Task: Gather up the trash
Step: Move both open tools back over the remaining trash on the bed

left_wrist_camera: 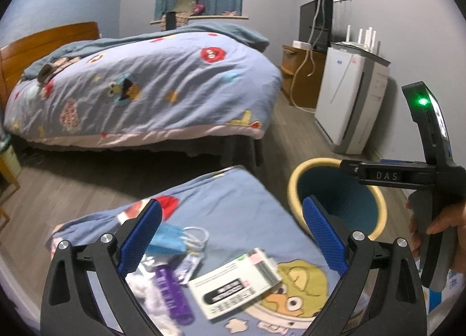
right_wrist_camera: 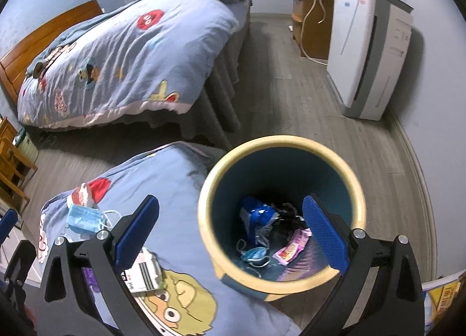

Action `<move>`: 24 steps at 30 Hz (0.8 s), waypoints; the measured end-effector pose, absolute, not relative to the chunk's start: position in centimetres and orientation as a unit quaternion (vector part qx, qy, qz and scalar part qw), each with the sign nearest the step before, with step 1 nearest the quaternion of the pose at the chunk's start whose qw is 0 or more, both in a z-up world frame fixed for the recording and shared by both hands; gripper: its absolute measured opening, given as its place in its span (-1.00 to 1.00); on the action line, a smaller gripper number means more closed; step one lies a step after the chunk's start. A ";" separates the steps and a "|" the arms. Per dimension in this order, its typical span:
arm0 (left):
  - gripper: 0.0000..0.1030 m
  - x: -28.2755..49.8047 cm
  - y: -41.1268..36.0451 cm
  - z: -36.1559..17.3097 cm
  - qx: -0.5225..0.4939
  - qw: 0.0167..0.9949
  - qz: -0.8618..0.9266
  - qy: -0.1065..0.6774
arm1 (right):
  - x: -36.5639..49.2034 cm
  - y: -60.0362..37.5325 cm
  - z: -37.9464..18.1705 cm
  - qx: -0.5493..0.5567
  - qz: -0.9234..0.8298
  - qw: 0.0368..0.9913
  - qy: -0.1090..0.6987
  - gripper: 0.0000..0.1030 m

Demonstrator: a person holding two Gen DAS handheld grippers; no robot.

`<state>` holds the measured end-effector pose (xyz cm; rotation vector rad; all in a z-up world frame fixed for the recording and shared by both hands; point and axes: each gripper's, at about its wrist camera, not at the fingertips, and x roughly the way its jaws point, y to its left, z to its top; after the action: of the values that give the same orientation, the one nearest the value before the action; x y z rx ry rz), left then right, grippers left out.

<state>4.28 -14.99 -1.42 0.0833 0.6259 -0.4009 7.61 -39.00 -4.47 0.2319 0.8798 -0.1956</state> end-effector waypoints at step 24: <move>0.86 8.2 2.7 -7.9 -0.027 0.923 -0.007 0.383 | 14.5 -21.7 -13.6 0.048 0.051 0.880 0.471 0.89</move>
<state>8.18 2.66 -7.93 -0.0554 0.7866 -0.0134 14.53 -21.75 -13.62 0.0998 0.9807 0.1060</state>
